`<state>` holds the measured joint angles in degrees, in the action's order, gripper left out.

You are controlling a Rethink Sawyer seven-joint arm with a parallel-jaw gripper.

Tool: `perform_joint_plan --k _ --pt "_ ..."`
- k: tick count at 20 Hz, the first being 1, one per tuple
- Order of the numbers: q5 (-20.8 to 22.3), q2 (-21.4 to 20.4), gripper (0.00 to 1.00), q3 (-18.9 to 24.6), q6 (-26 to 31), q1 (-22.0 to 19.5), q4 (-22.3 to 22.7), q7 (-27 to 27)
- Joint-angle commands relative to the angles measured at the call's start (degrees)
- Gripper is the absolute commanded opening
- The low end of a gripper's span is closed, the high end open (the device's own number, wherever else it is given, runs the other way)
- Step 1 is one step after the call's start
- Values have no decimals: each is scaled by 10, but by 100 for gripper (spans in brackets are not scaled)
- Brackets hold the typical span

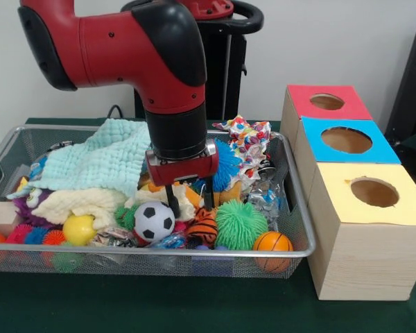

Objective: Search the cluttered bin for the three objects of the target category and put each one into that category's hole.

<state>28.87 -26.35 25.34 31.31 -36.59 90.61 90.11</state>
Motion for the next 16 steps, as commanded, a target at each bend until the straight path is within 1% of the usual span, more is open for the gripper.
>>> perform_joint_plan --k 1,3,6,16 --pt "33 40 100 26 -9 2 -5 -46" --pt "35 52 100 27 -17 5 -13 -43" --pt "33 56 100 27 -19 9 -16 -39" --pt "19 51 100 27 -1 33 -32 -25"
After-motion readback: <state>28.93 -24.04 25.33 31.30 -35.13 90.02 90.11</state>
